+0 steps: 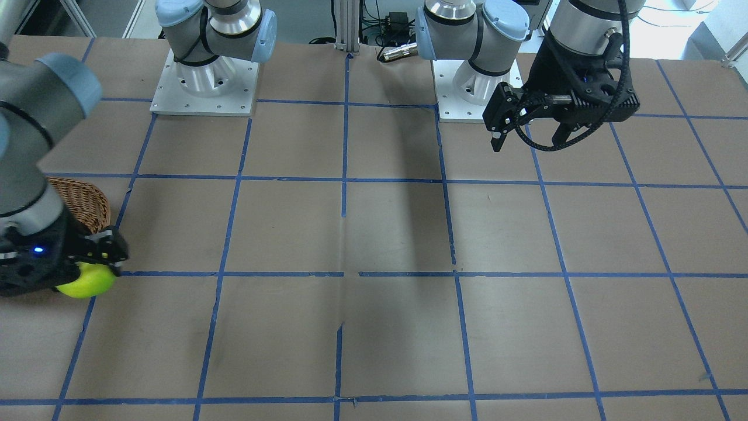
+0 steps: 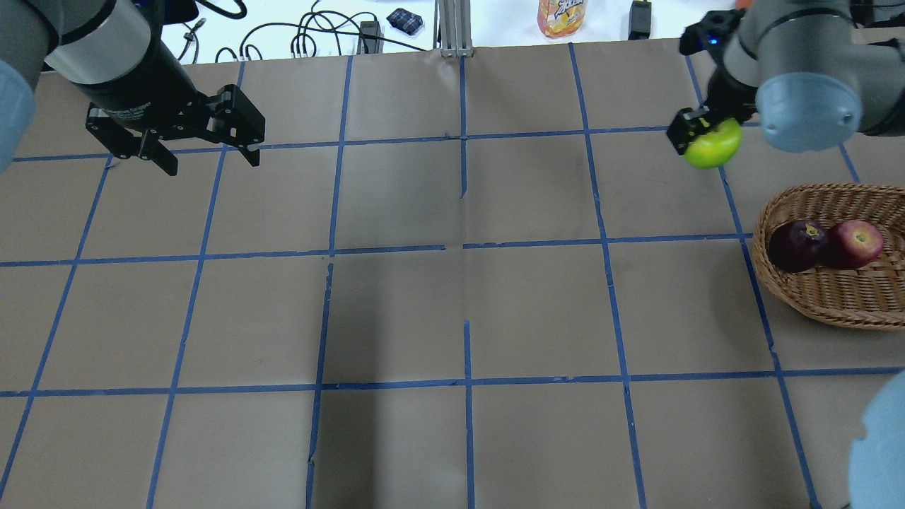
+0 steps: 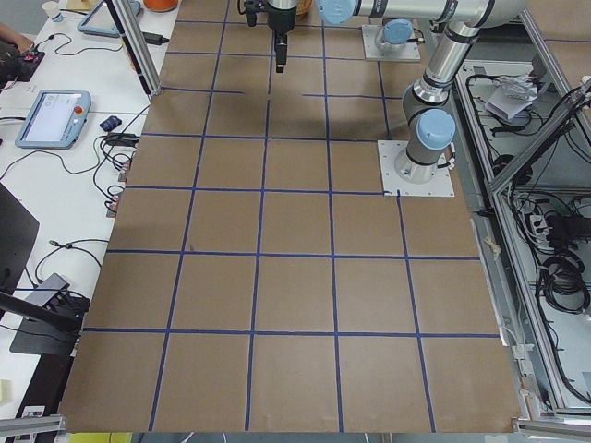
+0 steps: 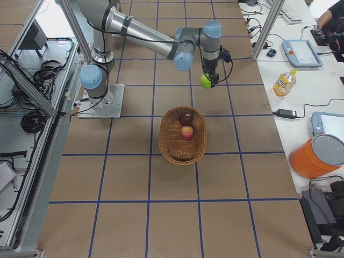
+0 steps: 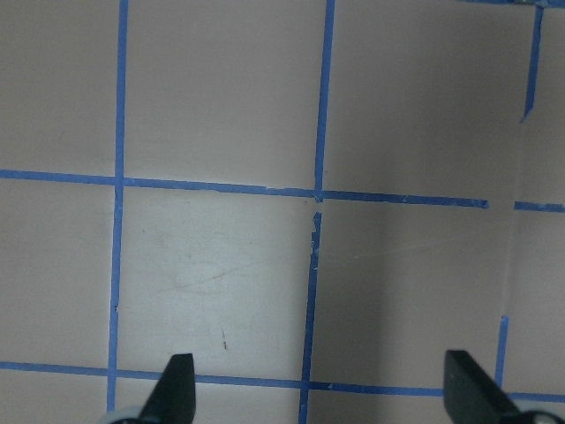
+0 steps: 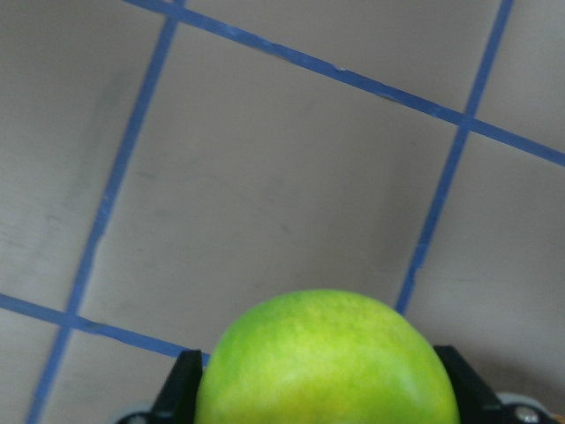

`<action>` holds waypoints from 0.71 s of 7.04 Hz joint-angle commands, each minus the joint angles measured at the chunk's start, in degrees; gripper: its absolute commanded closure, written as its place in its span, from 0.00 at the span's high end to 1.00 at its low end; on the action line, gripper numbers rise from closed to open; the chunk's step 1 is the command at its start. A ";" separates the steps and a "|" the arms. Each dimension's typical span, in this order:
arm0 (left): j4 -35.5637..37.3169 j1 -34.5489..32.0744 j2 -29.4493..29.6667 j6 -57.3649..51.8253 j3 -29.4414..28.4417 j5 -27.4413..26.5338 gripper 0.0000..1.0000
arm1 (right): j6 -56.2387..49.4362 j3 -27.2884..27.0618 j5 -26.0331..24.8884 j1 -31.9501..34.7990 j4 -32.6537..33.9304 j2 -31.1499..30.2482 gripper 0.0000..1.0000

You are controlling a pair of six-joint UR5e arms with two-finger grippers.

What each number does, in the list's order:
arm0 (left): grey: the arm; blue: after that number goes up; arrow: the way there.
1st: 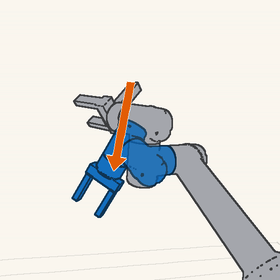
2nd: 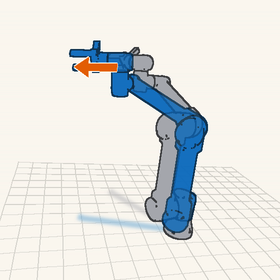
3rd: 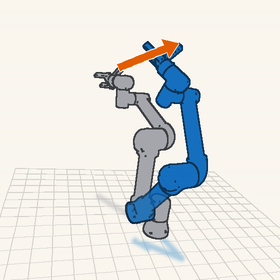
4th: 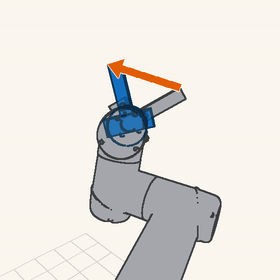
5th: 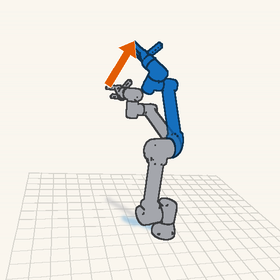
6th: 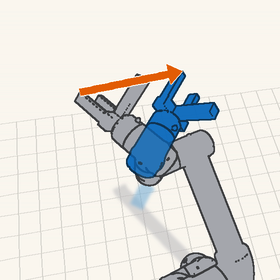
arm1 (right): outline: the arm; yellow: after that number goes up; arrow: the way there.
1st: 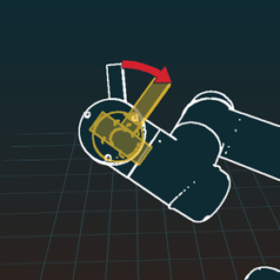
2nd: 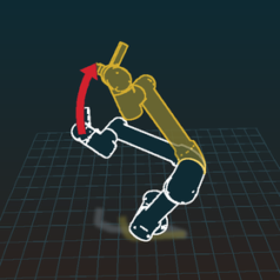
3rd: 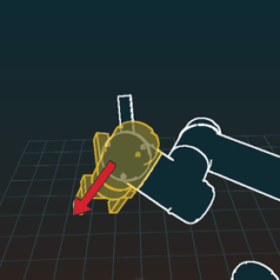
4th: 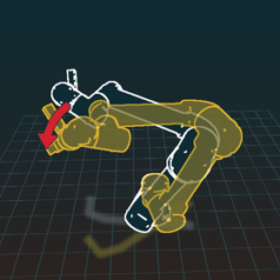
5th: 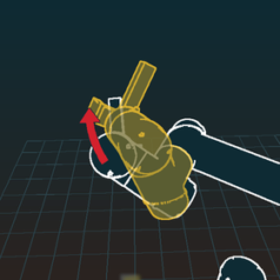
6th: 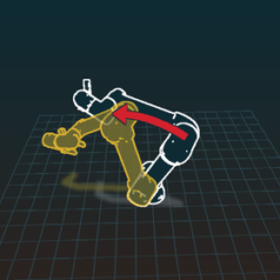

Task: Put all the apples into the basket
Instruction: 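Carry the green apple into the basket with the right gripper and release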

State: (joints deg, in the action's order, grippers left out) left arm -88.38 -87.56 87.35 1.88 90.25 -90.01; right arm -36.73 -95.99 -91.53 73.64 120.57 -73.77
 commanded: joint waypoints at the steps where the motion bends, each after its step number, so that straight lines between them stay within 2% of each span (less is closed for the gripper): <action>1: 0.05 -0.07 -0.25 -0.04 0.46 -0.08 1.00 | -16.47 -0.26 4.92 -17.23 0.11 1.25 0.39; 2: 0.05 0.02 -0.25 -0.04 0.46 0.18 1.00 | -24.45 -0.43 8.27 -23.22 0.37 3.09 0.41; 5: -0.21 0.02 -0.25 -0.04 0.11 -0.16 1.00 | -30.31 -1.57 8.74 -31.26 -0.07 5.64 0.41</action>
State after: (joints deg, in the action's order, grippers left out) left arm -88.39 -87.55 87.08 1.85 90.44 -90.05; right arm -65.07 -97.03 -82.96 45.25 120.62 -69.26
